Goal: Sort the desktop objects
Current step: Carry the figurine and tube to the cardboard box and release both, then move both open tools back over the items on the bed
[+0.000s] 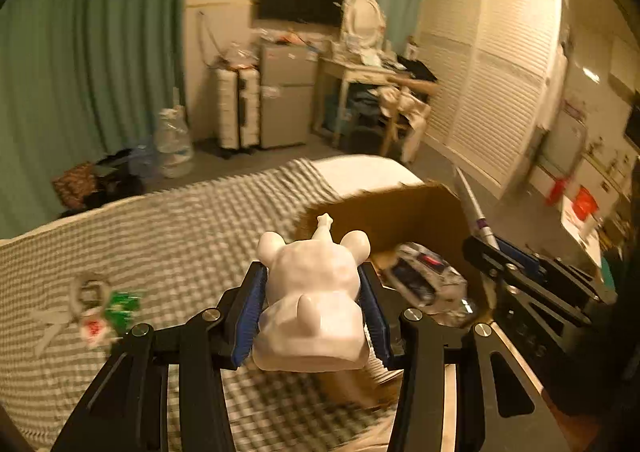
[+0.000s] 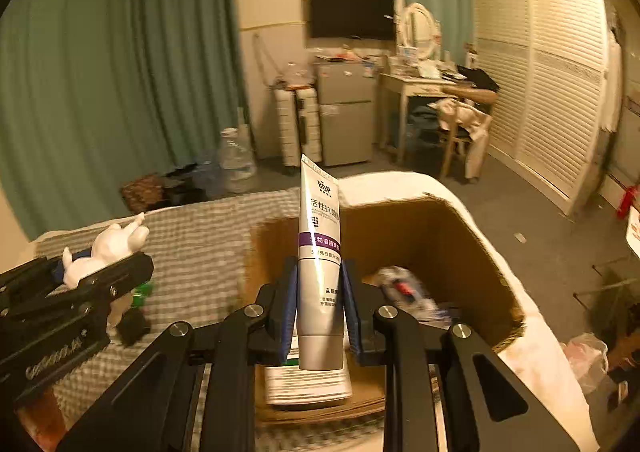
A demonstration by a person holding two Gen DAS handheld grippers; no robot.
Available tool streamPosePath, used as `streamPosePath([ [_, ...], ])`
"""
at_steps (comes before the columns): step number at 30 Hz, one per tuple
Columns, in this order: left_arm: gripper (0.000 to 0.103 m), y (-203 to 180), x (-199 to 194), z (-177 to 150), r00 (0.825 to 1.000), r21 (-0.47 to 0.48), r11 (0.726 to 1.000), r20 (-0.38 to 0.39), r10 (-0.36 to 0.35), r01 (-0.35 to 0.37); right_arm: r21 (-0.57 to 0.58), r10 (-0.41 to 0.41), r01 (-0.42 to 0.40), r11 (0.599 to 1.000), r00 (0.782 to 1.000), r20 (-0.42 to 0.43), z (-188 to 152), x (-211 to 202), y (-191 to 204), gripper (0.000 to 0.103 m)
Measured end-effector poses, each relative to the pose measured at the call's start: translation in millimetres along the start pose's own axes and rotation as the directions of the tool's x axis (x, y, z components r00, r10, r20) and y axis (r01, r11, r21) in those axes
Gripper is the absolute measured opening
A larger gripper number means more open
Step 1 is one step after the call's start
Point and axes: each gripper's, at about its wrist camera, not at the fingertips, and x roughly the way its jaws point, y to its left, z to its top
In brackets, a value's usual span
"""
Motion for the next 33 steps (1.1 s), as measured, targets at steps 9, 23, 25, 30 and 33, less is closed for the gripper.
streamPosePath([
  [9, 0.054, -39, 59, -3, 0.992, 0.034, 0.992, -0.028, -0.12, 0.121, 0.063, -0.075, 0.083, 0.995, 0.99, -0.118, -22, 60, -56, 0.021],
  [23, 0.1, 67, -4, -1, 0.994, -0.047, 0.996, 0.075, 0.082, -0.079, 0.098, -0.141, 0.143, 0.985, 0.99, -0.032, -16, 26, -44, 0.071],
  [25, 0.1, 96, -22, -9, 0.984, -0.069, 0.986, 0.082, 0.157, -0.151, 0.101, -0.091, 0.091, 0.991, 0.996, -0.01, -12, 15, -32, 0.071],
  [30, 0.103, 181, -62, -42, 0.944, -0.162, 0.938, 0.08, 0.321, -0.306, 0.039, 0.06, -0.062, 0.997, 0.997, 0.047, -15, -10, 25, 0.072],
  [33, 0.103, 235, -75, -75, 0.9, -0.209, 0.884, 0.043, 0.434, -0.417, -0.023, 0.131, -0.13, 0.991, 0.991, 0.042, -29, -11, 74, 0.077],
])
